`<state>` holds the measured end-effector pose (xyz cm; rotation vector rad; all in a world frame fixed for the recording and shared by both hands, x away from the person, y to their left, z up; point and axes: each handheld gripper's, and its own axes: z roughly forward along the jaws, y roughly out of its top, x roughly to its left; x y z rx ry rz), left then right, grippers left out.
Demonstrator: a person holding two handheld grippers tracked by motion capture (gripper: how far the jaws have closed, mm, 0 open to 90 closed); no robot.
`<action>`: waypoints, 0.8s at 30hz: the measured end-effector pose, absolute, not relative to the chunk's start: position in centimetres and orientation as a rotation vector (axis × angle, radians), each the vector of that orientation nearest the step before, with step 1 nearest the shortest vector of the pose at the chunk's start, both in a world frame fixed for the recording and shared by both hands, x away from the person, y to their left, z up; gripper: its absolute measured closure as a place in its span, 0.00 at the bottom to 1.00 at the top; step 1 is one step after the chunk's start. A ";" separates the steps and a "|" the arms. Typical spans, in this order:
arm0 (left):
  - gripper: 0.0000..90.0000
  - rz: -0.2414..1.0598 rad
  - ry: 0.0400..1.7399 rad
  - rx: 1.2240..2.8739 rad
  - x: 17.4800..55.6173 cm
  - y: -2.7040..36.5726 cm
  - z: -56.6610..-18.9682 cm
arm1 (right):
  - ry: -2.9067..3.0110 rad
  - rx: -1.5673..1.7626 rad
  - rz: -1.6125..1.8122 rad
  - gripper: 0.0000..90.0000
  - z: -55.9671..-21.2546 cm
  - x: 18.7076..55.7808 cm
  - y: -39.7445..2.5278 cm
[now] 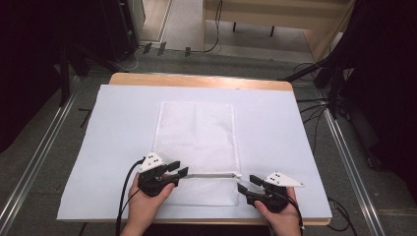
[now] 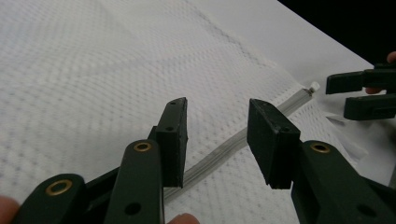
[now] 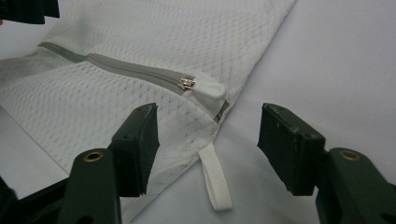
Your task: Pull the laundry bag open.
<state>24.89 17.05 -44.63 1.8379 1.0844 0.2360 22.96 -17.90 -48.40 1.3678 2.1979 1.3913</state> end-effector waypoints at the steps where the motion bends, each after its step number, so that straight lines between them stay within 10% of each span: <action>1: 0.66 0.237 1.081 1.843 24.9 16.8 -44.7 | 2.199 1.369 1.382 0.43 -48.4 23.0 -17.7; 11: 0.68 0.201 1.031 1.895 25.0 14.9 -45.2 | 2.255 1.323 1.303 0.50 -48.8 23.6 -15.6; 24: 0.68 0.166 0.997 1.914 24.9 13.4 -45.2 | 2.179 1.294 1.137 0.85 -49.0 23.1 -14.8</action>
